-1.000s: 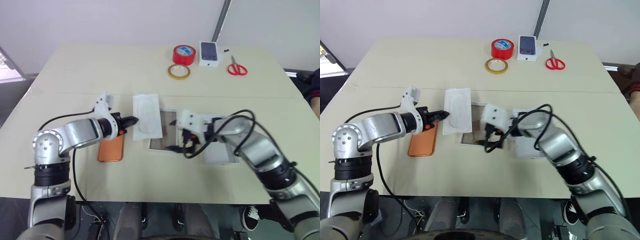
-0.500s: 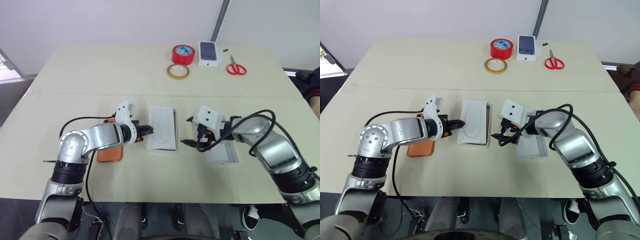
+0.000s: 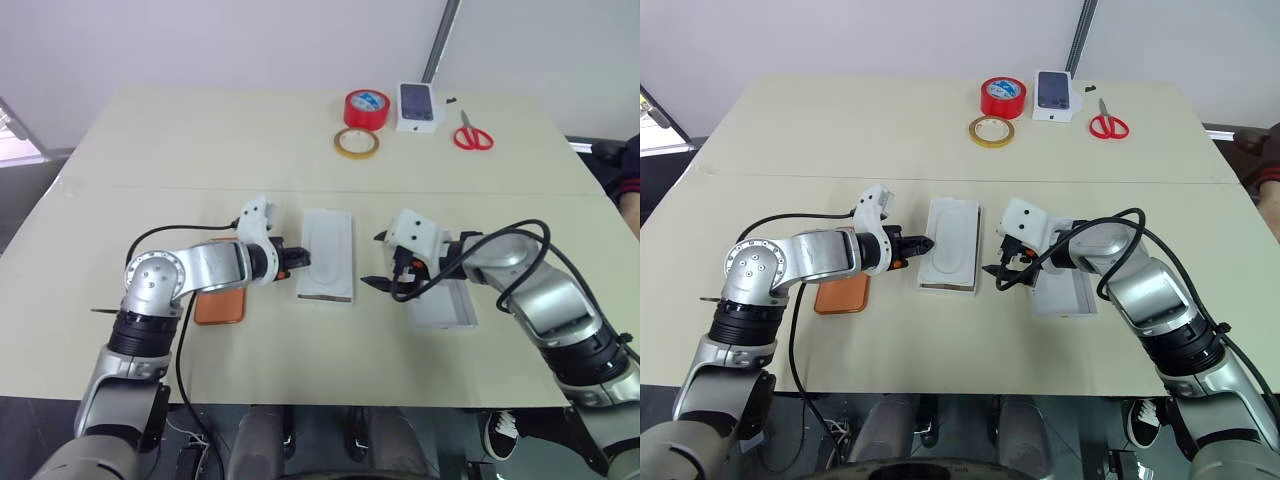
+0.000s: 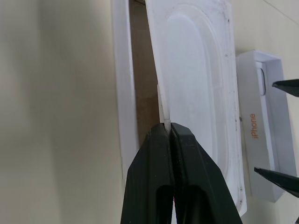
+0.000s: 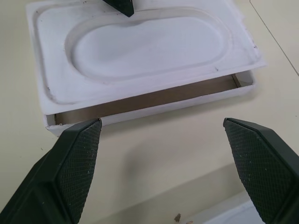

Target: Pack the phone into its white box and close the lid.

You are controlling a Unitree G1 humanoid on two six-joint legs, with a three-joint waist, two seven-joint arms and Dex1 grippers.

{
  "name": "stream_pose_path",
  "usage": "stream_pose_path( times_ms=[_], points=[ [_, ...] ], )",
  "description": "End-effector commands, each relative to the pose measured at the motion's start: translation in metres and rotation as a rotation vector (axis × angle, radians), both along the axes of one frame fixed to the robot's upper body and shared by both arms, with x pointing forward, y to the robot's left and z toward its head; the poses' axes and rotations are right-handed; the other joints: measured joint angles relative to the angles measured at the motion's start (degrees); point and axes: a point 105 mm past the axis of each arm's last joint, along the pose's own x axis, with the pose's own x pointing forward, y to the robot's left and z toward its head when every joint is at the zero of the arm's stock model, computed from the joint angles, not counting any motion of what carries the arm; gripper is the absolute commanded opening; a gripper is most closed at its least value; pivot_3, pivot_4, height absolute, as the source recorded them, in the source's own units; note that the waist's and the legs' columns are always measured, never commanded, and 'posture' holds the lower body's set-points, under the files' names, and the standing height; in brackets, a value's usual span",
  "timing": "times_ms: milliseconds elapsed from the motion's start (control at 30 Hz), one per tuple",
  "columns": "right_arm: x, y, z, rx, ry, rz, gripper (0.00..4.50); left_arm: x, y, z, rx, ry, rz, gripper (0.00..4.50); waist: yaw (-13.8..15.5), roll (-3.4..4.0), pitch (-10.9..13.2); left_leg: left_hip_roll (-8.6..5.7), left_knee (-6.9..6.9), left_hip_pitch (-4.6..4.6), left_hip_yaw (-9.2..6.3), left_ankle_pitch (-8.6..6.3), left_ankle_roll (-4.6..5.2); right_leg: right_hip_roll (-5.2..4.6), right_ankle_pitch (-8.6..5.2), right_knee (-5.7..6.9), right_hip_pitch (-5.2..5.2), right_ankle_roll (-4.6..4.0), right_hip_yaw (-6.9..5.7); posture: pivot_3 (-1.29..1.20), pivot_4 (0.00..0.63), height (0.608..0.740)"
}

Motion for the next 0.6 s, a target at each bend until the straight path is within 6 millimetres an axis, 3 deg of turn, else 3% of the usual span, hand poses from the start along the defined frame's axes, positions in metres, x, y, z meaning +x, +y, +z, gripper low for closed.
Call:
stream_pose_path(
  times_ms=[33, 200, 267, 367, 567, 600],
  points=[
    [0.003, 0.001, 0.013, 0.012, -0.058, 0.004, 4.42, 0.001, -0.006, 0.009, -0.004, -0.038, -0.034, 1.48, 0.01, 0.00, 0.00, 0.00, 0.00, 0.00, 0.00, 0.00, 0.00, 0.00, 0.00, 0.00, 0.00, 0.00, 0.00, 0.00, 0.150, 0.740],
    [0.007, -0.001, 0.016, 0.020, -0.063, -0.021, 4.42, 0.000, -0.005, 0.018, -0.033, -0.064, -0.058, 3.98, -0.01, 0.00, 0.00, 0.00, 0.00, 0.00, 0.00, 0.00, 0.00, 0.00, 0.00, 0.00, 0.00, 0.00, 0.00, 0.00, 0.150, 0.740],
    [0.012, -0.001, 0.020, 0.037, -0.064, -0.047, 4.42, 0.000, 0.001, 0.022, -0.038, -0.082, -0.053, 3.98, -0.16, 0.00, 0.00, 0.01, 0.00, 0.01, 0.00, 0.00, 0.00, 0.00, 0.00, 0.00, 0.00, 0.00, 0.00, 0.00, 0.150, 0.740],
    [0.021, 0.002, 0.026, 0.081, -0.060, -0.095, 3.51, 0.000, 0.014, 0.034, -0.039, -0.140, -0.034, 4.03, -0.29, 0.02, 0.01, 0.06, -0.03, 0.00, 0.00, 0.00, -0.01, 0.03, 0.00, 0.01, -0.05, 0.00, 0.00, 0.00, 0.150, 0.740],
    [0.030, 0.019, 0.032, 0.134, -0.053, -0.132, 0.33, 0.003, 0.044, 0.051, 0.008, -0.281, 0.023, 4.03, -0.04, 0.05, 0.04, 0.09, -0.16, -0.01, 0.02, 0.02, -0.06, 0.07, 0.00, 0.00, -0.13, -0.01, 0.00, 0.00, 0.150, 0.740],
    [0.030, 0.026, 0.032, 0.148, -0.049, -0.123, 0.04, 0.004, 0.050, 0.057, 0.024, -0.332, 0.032, 4.03, -0.08, 0.05, 0.05, 0.09, -0.16, -0.03, 0.01, 0.02, -0.07, 0.06, 0.00, -0.01, -0.14, -0.01, -0.01, 0.00, 0.150, 0.740]
  ],
)
